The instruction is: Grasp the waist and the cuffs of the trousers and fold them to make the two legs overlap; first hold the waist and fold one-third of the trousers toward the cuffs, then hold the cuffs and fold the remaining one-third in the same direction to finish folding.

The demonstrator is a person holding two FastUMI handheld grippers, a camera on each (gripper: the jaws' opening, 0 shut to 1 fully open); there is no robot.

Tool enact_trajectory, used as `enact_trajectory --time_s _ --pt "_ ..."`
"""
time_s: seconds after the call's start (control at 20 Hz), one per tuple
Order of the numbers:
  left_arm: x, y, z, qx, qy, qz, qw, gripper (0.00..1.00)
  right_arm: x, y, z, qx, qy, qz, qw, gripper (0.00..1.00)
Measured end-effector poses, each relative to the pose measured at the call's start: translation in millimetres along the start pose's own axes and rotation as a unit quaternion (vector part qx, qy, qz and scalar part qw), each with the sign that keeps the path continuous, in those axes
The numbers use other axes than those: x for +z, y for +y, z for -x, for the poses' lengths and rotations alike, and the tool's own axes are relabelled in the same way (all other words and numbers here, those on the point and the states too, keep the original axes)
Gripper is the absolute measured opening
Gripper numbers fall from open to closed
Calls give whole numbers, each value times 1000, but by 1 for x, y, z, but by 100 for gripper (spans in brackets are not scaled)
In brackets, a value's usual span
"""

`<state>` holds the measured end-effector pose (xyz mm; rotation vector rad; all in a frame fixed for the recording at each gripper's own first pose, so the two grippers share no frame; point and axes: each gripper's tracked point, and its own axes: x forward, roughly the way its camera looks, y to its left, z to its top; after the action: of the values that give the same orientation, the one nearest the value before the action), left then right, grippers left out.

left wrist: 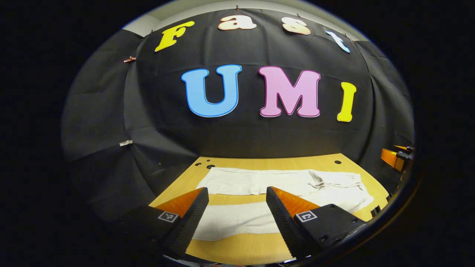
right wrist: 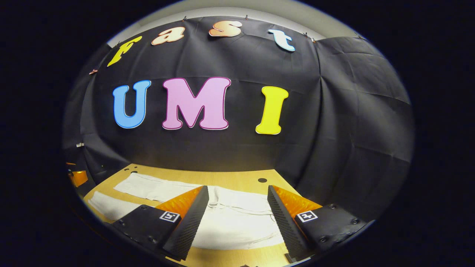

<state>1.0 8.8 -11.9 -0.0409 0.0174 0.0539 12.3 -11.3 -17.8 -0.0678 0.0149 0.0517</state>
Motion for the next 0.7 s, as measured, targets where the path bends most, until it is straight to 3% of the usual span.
enact_trajectory --time_s 0.45,0.7 --pt "-9 -11 -5 -2 14 0 1000 98 -32 -15 -25 41 35 64 996 98" --pt "-21 -21 -16 13 35 -12 999 99 -67 -45 -49 70 62 143 985 98"
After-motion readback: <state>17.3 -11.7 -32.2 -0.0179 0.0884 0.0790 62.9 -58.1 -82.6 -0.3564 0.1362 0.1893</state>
